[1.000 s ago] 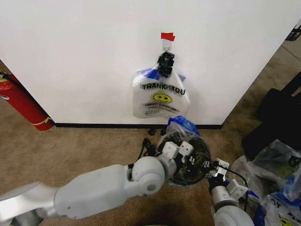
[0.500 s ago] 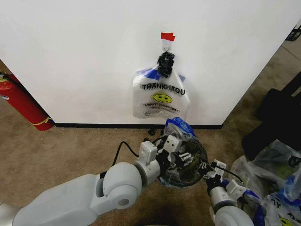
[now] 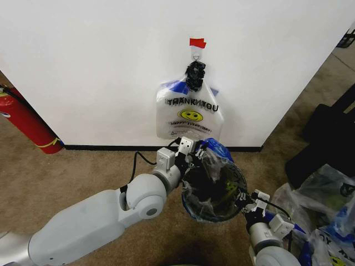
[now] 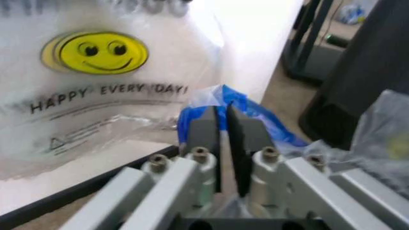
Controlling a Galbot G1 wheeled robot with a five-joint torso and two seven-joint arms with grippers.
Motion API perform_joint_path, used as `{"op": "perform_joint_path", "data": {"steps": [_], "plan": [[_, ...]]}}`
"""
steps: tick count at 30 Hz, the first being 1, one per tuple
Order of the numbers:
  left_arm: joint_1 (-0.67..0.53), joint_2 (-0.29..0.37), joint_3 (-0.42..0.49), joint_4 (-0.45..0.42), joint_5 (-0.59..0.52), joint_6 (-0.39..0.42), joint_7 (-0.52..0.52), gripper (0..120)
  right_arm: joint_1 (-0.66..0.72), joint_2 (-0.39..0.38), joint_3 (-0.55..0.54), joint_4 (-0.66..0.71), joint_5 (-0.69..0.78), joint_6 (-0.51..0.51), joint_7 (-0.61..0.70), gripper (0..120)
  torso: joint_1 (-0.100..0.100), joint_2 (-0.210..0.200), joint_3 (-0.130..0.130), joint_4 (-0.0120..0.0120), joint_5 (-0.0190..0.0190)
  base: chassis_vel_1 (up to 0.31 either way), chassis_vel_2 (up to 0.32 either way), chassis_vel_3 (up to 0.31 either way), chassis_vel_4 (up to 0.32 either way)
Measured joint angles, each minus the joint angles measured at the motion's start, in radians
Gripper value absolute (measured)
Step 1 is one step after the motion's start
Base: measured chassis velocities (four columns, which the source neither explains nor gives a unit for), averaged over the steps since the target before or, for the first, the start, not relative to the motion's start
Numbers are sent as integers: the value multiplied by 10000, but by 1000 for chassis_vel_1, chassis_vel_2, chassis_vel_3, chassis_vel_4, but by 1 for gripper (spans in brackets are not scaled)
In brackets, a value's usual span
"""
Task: Pick up the garbage bag from the wall and place it over the trash bin.
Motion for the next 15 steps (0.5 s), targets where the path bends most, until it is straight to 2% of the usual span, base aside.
{"op": "perform_joint_path", "data": {"steps": [15], "plan": [[-177,-171,155,1031,404,11,194,0,-25,-50,6,119,7,-59,-4,0,0,0,0,-3,0,0,0,0,0]]}}
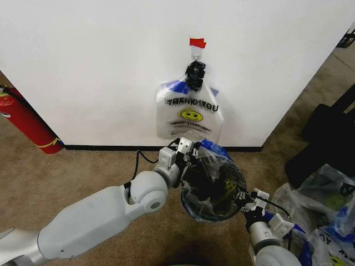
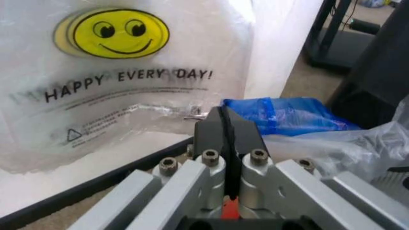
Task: Pick up the garbage bag from the wall and place it over the trash bin.
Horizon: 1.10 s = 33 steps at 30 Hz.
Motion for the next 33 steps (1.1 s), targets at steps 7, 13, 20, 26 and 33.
{"op": "perform_joint_path", "data": {"steps": [7,13,20,26,33], "plan": [[17,285,-23,-525,63,408,5,13,80,5,-30,-53,-8,-24,0,0,0,0,0,1,1,0,0,0,0],[38,291,0,-533,180,472,68,31,72,12,-47,-45,-12,-35,-7,0,0,0,0,2,0,0,0,0,0],[51,161,54,-83,796,419,137,59,-23,20,-40,38,4,-35,-50,0,0,0,0,0,0,0,0,0,0],[94,180,50,188,758,296,-38,51,18,17,-81,75,41,-48,-56,0,0,0,0,1,1,0,0,0,0],[-21,104,63,326,397,222,-3,25,18,-26,-53,42,74,-56,-44,0,0,0,0,0,2,0,0,0,0]]}}
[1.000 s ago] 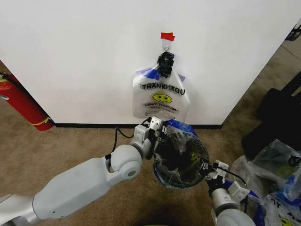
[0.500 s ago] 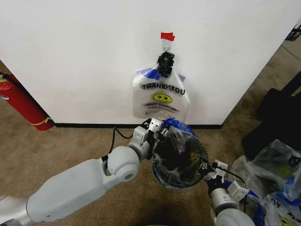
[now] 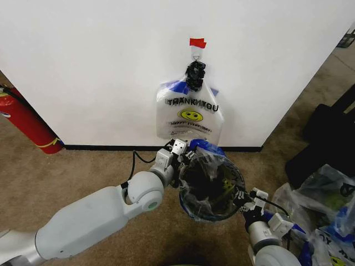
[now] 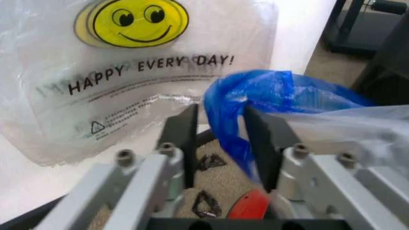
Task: Pick up the garbage bag from the wall and place it over the trash bin.
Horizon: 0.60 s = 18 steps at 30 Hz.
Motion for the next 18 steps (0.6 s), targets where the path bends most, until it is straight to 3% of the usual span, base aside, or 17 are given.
{"op": "perform_joint_path", "data": {"steps": [8,18], "plan": [[-305,-61,133,567,-520,50,419,0,-77,-183,88,64,149,11,-81,0,0,0,0,0,-1,0,0,0,0],[-596,86,248,1860,-650,231,1918,0,24,-400,-174,-27,144,172,-331,0,0,0,0,3,0,0,0,0,0]]}}
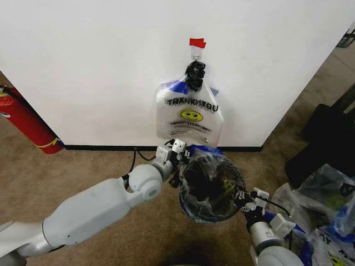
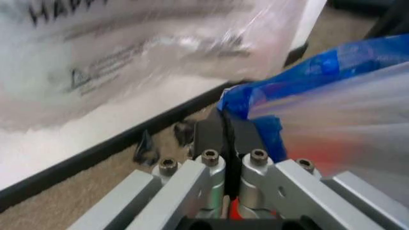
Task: Pick up the garbage bag from the wall and place it over the trash bin.
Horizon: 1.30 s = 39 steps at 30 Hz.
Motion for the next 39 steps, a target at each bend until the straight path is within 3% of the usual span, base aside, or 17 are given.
{"op": "perform_joint_path", "data": {"steps": [11,19,31,39], "plan": [[-446,379,384,900,185,-503,2567,0,102,-377,-102,-112,34,198,-315,0,0,0,0,0,-2,0,0,0,0],[-332,380,304,880,107,-359,2579,1,187,-439,-110,-193,80,249,-364,0,0,0,0,-2,-2,0,0,0,0],[-190,865,-218,-337,-176,267,1556,44,280,-213,-147,-374,563,66,-45,0,0,0,-1,-2,0,0,0,0,0],[77,1188,-622,-778,-159,26,982,73,257,-167,-70,-252,960,-116,246,0,0,0,-1,-3,-1,0,0,0,0]]}}
